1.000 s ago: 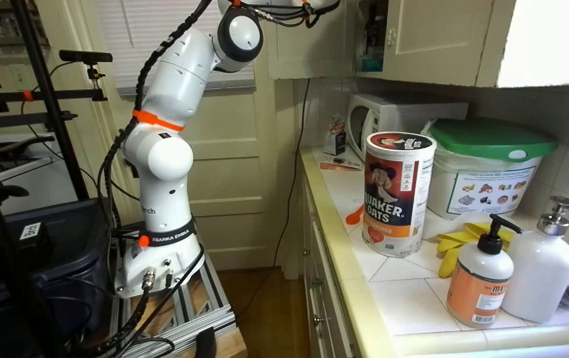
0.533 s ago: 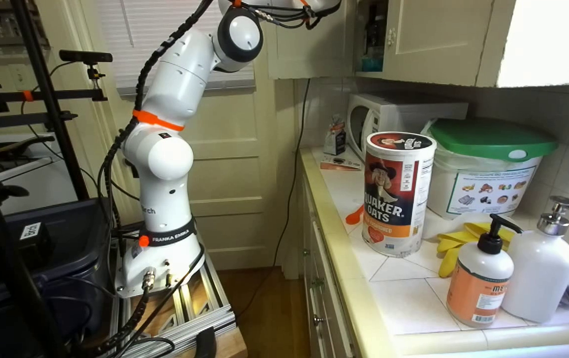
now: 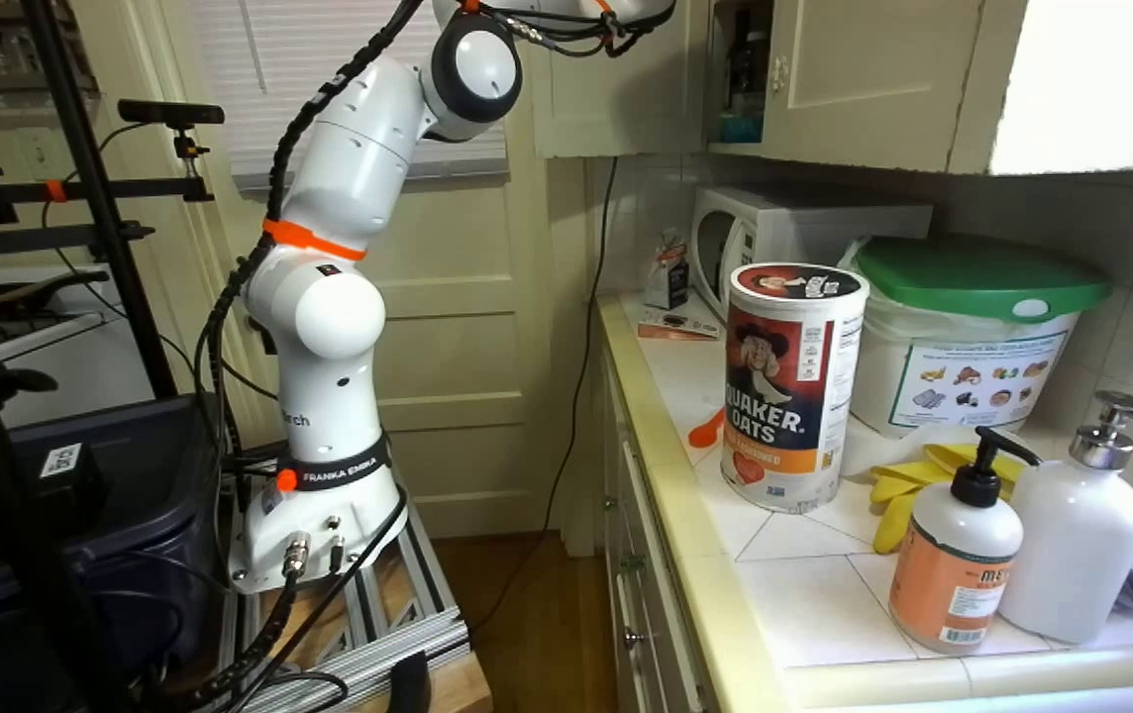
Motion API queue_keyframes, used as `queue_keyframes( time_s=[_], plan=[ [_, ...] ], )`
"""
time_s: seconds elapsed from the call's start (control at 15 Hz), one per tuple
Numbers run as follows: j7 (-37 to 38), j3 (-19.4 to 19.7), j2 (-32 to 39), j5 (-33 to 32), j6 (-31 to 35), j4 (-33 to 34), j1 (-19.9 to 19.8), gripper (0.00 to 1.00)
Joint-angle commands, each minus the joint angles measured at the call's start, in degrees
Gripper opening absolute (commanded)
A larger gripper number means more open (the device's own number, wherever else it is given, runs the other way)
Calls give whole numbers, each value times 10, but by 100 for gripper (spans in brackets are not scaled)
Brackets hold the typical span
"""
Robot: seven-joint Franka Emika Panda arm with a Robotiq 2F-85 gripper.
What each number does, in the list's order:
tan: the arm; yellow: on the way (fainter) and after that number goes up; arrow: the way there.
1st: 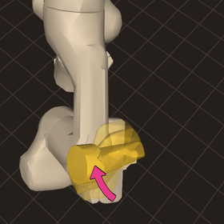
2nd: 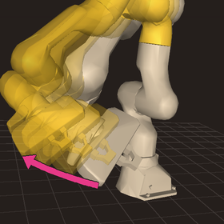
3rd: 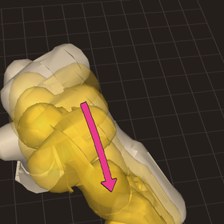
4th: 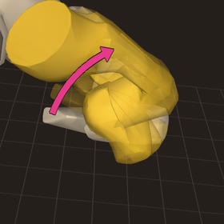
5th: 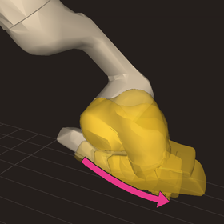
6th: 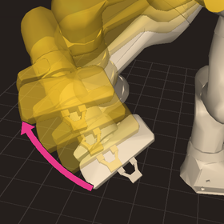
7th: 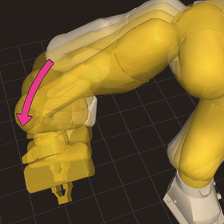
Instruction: Put the white paper bowls in the open cabinet.
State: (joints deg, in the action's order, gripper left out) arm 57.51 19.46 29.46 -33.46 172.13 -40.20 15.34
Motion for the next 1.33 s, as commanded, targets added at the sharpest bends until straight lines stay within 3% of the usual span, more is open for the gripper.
queue_keyframes(
  time_s=[0.0, 0.13, 0.27, 0.47, 0.8, 1.27],
  plan=[
    [44, 52, 10, -14, -76, 40, 3, 0],
    [61, 71, 6, -12, -129, 42, 3, 0],
    [59, 63, -4, 4, -147, 31, 6, 0],
    [28, 34, -18, 16, -135, 5, 13, 0],
    [6, -16, -17, 20, -63, 6, 9, 0],
    [-6, -17, -13, 4, -66, 6, 3, 0]
  ],
)
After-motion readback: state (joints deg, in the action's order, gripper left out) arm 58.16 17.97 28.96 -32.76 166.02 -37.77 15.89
